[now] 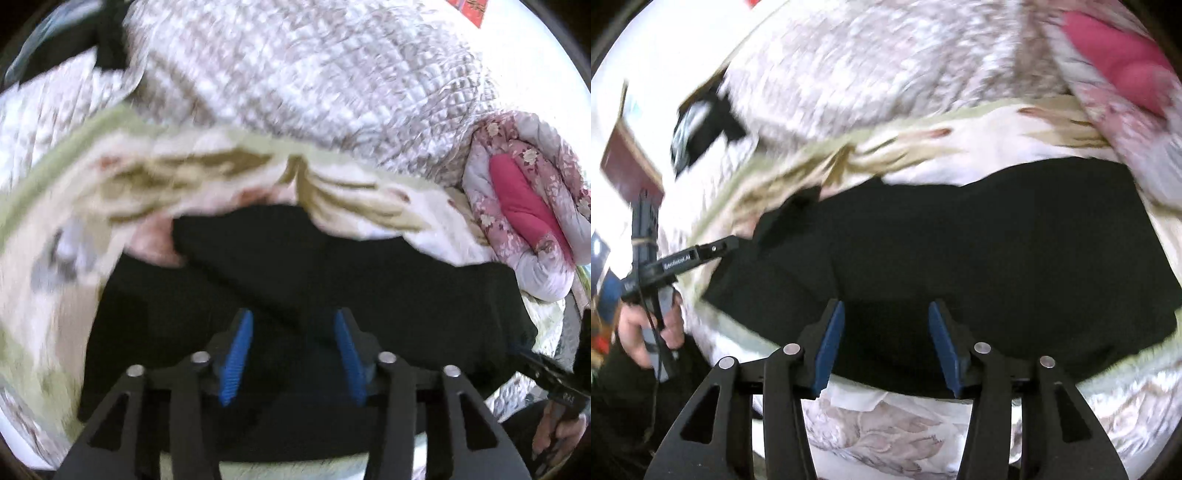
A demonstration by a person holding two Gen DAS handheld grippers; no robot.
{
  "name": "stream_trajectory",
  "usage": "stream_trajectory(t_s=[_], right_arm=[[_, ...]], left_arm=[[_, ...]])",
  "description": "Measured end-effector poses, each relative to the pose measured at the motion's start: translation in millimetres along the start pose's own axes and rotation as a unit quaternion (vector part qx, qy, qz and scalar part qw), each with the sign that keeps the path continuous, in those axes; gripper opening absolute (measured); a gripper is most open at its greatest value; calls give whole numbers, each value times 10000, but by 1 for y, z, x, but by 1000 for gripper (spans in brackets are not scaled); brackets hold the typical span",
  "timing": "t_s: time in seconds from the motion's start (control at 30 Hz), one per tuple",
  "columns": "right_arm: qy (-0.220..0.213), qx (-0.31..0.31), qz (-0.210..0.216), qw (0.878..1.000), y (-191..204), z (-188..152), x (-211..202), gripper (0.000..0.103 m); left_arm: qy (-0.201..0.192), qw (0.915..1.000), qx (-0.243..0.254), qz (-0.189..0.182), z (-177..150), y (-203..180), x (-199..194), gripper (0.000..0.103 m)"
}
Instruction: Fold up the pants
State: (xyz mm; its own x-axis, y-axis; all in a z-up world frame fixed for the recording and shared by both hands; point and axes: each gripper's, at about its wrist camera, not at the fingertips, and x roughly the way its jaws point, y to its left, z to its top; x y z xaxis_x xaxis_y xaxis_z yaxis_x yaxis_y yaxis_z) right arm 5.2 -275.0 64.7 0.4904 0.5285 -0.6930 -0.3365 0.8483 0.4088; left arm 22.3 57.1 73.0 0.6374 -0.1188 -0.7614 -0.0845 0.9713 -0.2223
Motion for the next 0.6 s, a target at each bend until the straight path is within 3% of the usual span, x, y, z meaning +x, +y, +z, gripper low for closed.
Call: stream_trajectory(t_s=[0.17, 0.27, 0.37, 0.4, 0.43, 0.47, 0.6], right_arm=[[-233, 464, -141, 9986, -18, 2, -2, 49], [-318, 632, -127, 9974, -26, 2, -2, 49], [-292, 829, -71, 9961, -35, 5, 3, 49], [-296, 841, -68, 9960, -36, 6, 4, 49], [-301, 844, -75, 9959, -38, 5, 3, 49], [-314, 851, -90, 9958, -39, 4, 2, 49], [-319, 899, -58, 9954, -41, 4, 4, 49]], left_arm=[[-24, 9987, 465, 228, 30, -37, 32, 58], [122, 9975, 600, 342, 43, -56, 61, 58], [432, 9944, 675, 687, 49, -62, 93, 56], [481, 9933, 712, 777, 48, -62, 100, 48], [473, 9929, 685, 855, 46, -58, 103, 22], [460, 9929, 611, 906, 44, -54, 102, 10], [-140, 9964, 105, 831, 26, -27, 56, 7]])
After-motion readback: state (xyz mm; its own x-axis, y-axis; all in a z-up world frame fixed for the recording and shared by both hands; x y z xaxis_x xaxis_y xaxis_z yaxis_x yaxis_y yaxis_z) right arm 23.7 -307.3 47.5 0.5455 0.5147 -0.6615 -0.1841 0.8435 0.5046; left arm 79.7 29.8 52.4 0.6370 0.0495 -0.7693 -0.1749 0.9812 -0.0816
